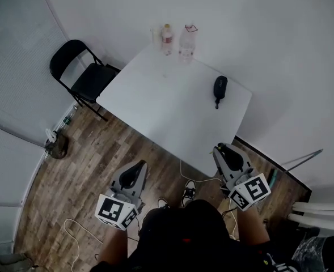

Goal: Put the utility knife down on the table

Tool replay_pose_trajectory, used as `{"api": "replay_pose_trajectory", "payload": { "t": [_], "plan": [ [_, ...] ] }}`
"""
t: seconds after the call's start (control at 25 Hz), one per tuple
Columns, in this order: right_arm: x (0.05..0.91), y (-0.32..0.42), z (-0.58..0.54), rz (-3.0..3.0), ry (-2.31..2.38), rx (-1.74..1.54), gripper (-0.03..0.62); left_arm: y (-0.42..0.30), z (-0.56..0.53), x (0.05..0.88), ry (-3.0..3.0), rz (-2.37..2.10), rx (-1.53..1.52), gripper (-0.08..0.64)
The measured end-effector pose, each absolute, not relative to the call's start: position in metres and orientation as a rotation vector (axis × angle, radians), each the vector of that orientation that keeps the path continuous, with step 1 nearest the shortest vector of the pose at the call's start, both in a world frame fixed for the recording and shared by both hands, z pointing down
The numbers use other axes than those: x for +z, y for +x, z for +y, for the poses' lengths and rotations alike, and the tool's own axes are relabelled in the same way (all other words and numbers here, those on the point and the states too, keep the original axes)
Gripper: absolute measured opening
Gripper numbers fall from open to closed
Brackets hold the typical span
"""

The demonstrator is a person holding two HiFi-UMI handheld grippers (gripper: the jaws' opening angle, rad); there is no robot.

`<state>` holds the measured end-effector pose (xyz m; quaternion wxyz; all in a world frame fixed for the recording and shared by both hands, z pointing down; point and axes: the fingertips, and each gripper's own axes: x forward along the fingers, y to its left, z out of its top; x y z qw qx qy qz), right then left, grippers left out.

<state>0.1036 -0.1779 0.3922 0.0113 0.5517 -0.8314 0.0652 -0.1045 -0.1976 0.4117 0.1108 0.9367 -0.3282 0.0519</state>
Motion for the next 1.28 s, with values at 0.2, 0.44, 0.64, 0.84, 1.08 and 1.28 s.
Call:
{"api": "replay_pose_trajectory", "payload": {
  "t": [0.2,0.44,0.64,0.84,1.08,1.28],
  "plan": [
    [0.385,0.146,-0.203,-2.639,1.705,0.218,0.067,-0.061,-0.218,0.396,2.758,-1.024,0.162,0.032],
    [0.425,0.185,-0.23,-2.62,1.641,0.418,0.067,-0.018,-0.23,0.402,2.749,-1.043,0.206,0.032],
    [0.465,0.187,-0.247,-2.516,1.554,0.608,0.067,-0.025,-0.233,0.42,2.68,-1.072,0.228,0.032],
    [0.523,0.181,-0.265,-2.346,1.477,0.691,0.067,-0.031,-0.243,0.433,2.674,-1.039,0.227,0.032],
    [0.603,0.171,-0.281,-2.182,1.387,0.758,0.067,-0.048,-0.249,0.44,2.659,-1.047,0.237,0.032],
    [0.642,0.154,-0.292,-2.103,1.311,0.805,0.067,-0.065,-0.246,0.45,2.626,-1.069,0.254,0.032]
  ]
}}
